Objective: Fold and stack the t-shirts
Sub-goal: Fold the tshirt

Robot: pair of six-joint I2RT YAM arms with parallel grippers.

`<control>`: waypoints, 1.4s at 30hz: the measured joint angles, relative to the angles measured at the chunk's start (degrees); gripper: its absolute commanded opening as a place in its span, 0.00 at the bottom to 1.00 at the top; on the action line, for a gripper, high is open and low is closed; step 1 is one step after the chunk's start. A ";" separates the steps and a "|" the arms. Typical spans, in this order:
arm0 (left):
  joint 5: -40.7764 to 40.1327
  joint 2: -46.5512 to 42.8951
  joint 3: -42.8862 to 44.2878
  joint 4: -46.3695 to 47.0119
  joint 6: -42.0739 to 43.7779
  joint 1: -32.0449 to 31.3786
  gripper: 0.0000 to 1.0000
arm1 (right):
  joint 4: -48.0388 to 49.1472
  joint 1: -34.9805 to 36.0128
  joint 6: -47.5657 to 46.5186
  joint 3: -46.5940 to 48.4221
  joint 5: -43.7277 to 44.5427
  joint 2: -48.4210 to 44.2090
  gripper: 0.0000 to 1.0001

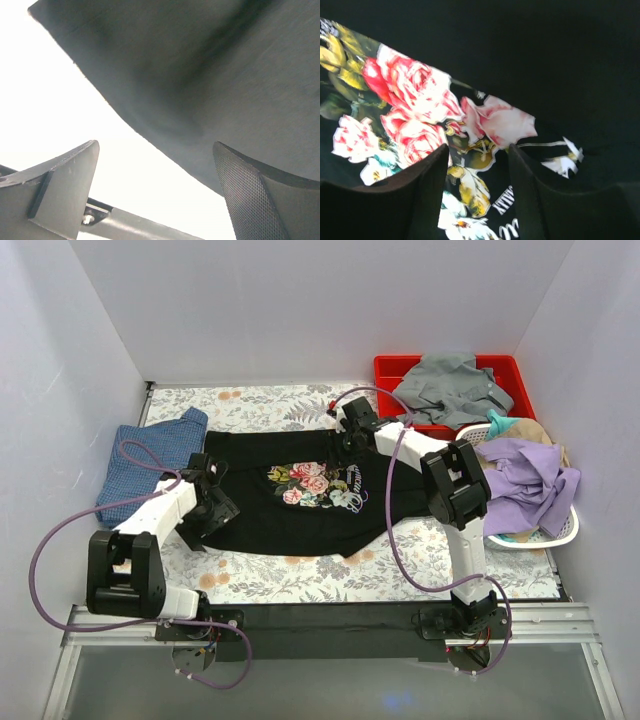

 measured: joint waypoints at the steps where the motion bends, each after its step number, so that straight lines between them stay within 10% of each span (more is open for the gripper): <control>1: -0.04 -0.70 -0.15 -0.79 -0.28 0.00 0.96 | -0.31 0.00 0.09 0.37 0.07 0.52 0.57; 15: 2.99 -1.66 7.10 9.09 1.66 0.00 0.96 | -0.02 -0.11 -0.50 -0.13 1.66 0.20 0.57; 31: -5.33 7.80 0.90 15.56 -3.65 -0.09 0.96 | 0.09 -0.11 -1.42 -1.92 1.16 -0.98 0.57; 42: -6.54 -2.36 -8.85 18.47 -14.80 -0.44 0.96 | 0.11 -0.11 -1.53 -2.05 1.09 -1.03 0.57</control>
